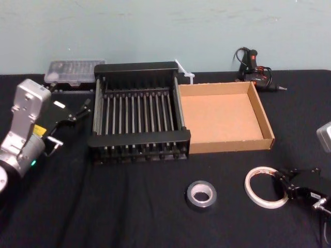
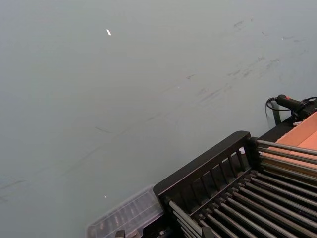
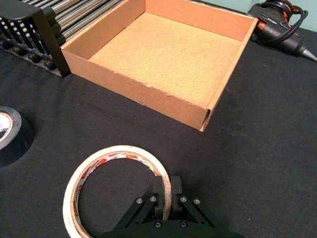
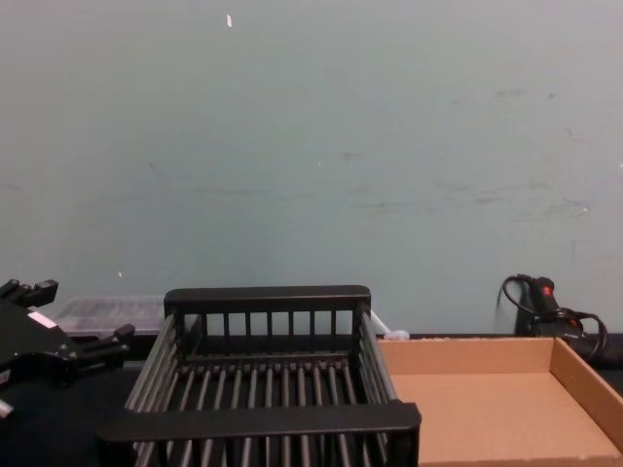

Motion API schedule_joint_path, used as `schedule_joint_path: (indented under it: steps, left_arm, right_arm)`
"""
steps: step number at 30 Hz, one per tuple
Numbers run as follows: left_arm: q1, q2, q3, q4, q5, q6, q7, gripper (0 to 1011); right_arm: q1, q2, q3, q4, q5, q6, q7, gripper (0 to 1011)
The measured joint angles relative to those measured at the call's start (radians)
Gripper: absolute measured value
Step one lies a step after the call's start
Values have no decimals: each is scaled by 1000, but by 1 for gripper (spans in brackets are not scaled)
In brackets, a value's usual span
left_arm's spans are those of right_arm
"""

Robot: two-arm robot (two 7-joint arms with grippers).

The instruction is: Pick up the white tape and place it into the black box , Pick up the silver tape and place it into the brown box.

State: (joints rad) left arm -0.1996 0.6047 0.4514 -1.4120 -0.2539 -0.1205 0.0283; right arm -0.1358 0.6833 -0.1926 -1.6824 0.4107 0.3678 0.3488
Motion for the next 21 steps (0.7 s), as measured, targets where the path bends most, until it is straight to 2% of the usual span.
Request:
schedule_joint_path:
  steps: [21]
  left_arm:
    - [0, 0, 0, 0, 0, 0, 0, 1001]
  right_arm:
    - [0, 0, 0, 0, 0, 0, 0, 96]
